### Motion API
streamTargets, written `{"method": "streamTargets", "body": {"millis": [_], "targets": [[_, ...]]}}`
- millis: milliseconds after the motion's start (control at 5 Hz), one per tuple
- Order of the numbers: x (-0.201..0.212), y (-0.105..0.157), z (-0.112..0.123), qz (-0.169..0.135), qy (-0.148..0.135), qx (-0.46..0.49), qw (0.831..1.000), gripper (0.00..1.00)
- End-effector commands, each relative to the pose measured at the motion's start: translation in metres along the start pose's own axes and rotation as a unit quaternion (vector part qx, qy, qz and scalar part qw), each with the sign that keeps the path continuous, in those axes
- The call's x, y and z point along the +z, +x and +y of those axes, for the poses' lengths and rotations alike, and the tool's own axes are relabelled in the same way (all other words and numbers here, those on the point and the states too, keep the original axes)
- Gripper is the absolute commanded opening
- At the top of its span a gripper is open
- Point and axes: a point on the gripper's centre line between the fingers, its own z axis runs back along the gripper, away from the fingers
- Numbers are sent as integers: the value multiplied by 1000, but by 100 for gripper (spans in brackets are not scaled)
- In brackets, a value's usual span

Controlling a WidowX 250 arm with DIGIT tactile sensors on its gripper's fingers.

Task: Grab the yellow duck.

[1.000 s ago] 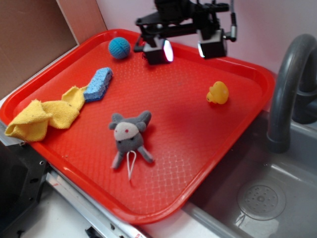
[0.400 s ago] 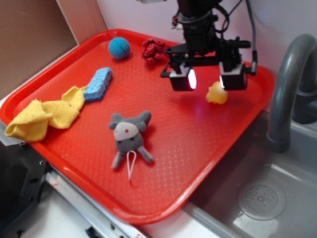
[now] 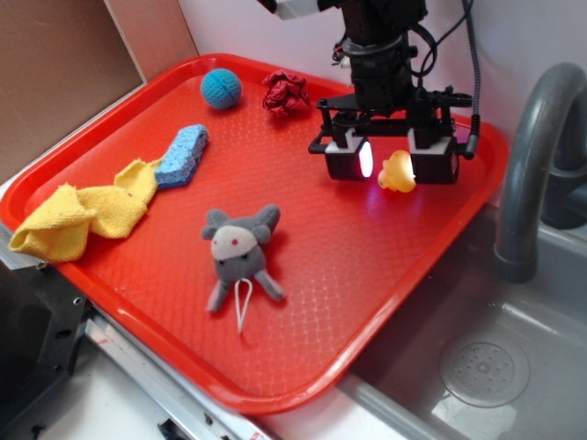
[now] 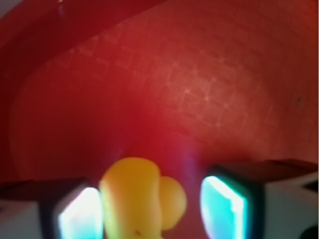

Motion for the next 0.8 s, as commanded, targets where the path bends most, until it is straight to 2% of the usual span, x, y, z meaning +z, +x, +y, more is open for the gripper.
{"method": "streamTargets", "body": {"millis": [0, 200, 400, 600], "targets": [[28, 12, -1, -15, -13, 9, 1000, 0], [79, -9, 20, -33, -22, -20, 999, 0], [129, -35, 40, -33, -8, -36, 999, 0], [176, -64, 58, -60, 13, -42, 997, 0]]}}
